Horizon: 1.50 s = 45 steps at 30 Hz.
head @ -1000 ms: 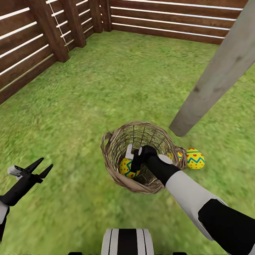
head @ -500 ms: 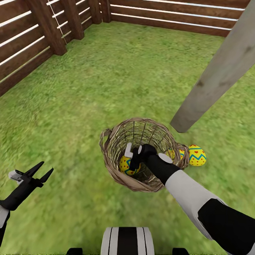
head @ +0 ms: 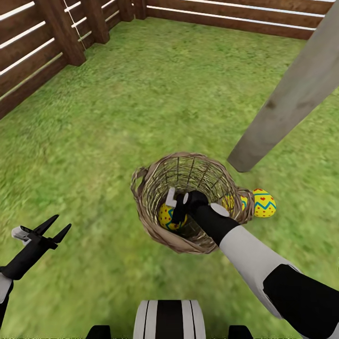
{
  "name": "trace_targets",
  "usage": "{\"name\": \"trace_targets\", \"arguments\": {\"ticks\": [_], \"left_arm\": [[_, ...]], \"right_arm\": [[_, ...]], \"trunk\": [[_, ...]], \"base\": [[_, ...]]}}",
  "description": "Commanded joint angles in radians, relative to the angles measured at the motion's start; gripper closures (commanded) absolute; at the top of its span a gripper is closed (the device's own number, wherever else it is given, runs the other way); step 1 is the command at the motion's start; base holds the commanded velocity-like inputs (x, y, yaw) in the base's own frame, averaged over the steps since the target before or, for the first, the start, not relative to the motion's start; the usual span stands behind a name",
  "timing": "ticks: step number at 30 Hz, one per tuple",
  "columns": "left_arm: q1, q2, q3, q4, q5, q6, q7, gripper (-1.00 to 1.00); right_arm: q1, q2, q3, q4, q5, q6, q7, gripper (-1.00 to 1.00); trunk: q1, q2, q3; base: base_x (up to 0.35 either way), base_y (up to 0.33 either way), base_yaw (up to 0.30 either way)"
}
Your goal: Take the three Easter eggs out of the wicker basket on the lawn in the garden, then place them on the lawn next to a single tree (choose any tree) so that all three eggs are next to the same tree and none are left in the basket.
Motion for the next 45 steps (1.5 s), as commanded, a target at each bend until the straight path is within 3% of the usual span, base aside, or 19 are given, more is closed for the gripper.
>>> {"name": "trace_targets", "arguments": {"ticks": [1,41,42,45], "left_arm": [[0.000,0.000,0.001,0.000,0.002,0.008,-0.002,-1.00],[0.000,-0.001,0.001,-0.007,0.002,0.008,-0.003,-1.00],[0.000,-0.001,0.001,-0.008,0.002,0.008,-0.003,-1.00],[0.000,-0.001,0.001,-0.007,0.002,0.008,-0.003,-1.00]], "right_arm": [[0.000,0.000,0.001,-0.002,0.008,0.003,0.004,-1.00],[0.000,0.001,0.002,-0.005,0.008,0.006,0.000,-1.00],[0.000,0.002,0.003,-0.005,0.008,0.006,0.000,1.00],[0.000,0.002,0.004,-0.005,0.008,0.006,0.001,1.00]], "trunk": [[0.000,0.000,-0.005],[0.009,-0.005,-0.078],[0.009,-0.005,-0.078],[0.010,-0.005,-0.086]], "base": [[0.000,0.000,0.000],[0.000,0.000,0.000],[0.000,0.000,0.000],[0.000,0.000,0.000]]}}
